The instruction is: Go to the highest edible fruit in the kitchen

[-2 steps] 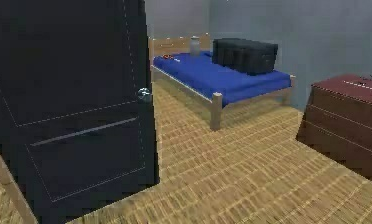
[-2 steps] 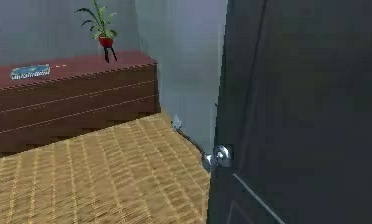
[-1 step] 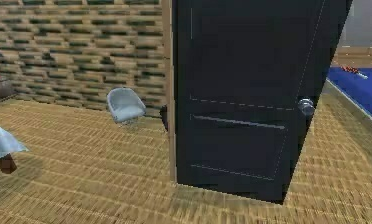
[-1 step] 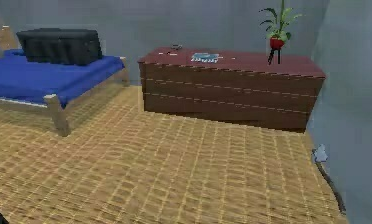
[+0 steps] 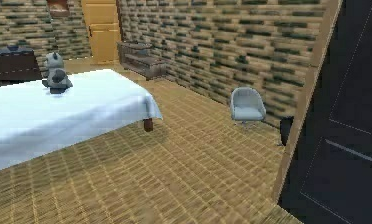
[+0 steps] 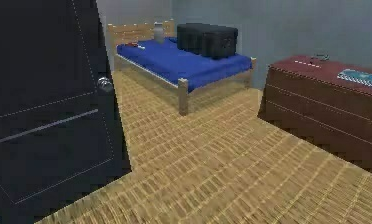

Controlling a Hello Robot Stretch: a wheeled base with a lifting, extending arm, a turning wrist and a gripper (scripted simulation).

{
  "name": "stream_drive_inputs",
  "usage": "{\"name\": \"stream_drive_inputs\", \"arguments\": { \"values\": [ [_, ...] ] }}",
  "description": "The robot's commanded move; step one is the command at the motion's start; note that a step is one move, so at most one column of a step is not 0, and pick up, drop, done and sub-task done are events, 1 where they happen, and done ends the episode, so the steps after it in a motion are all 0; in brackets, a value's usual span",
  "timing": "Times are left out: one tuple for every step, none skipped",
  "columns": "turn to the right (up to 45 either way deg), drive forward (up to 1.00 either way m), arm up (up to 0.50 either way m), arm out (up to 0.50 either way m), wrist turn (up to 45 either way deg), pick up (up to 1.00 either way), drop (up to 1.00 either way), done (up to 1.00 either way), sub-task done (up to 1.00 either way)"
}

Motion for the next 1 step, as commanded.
{"name": "stream_drive_inputs", "arguments": {
  "values": [
    [0.0,1.00,0.00,0.00,0.0,0.00,0.00,0.00,0.00]
  ]
}}
